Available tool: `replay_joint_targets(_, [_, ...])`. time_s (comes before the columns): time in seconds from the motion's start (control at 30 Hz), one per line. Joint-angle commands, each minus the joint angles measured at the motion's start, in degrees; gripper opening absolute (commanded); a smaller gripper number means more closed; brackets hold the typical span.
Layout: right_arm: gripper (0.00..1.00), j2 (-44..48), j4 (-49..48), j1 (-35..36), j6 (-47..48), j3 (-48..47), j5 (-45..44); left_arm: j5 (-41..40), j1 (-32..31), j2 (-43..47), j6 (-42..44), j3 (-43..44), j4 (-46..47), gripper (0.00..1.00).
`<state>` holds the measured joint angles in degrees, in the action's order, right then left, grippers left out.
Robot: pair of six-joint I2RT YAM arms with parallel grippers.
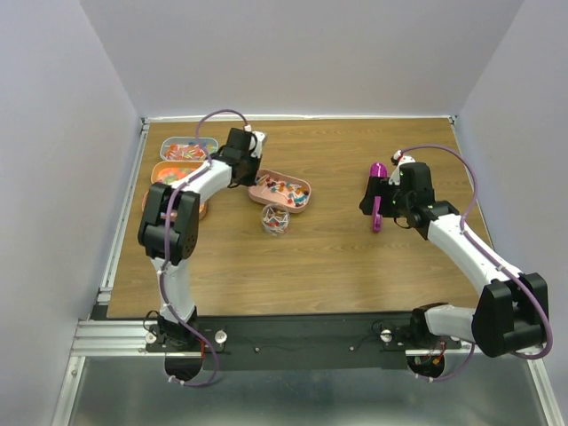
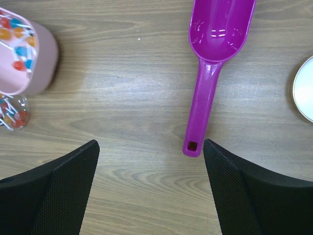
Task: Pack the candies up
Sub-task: Pick up the storage box at the center of the board.
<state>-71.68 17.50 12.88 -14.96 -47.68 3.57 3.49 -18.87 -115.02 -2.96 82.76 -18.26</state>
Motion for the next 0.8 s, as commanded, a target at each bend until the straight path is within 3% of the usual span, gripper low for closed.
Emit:
replay_joint_targets(0.0, [0.92, 1.0, -1.3, -0.3, 0.3, 0.7, 1.9, 2.8, 4.4, 11.2, 2.1, -3.6, 2.1, 0.0])
replay_joint_targets(0.43, [0.92, 2.2, -2.8, -0.3, -0.2, 1.5, 5.7, 1.8, 15.0, 31.4, 6.0, -15.7, -5.3, 0.0])
replay_joint_targets(0.57, [0.92, 2.7, -3.7, -0.3, -0.6, 1.8, 7.3, 0.4, 18.3, 41.4, 7.4, -22.2, -4.6, 0.0])
replay_joint_targets(0.77, [0.94, 3.1, -5.0, -0.1, -1.9, 2.2, 11.5, -2.3, 22.9, 47.9, 10.4, -28.7, -4.6, 0.0])
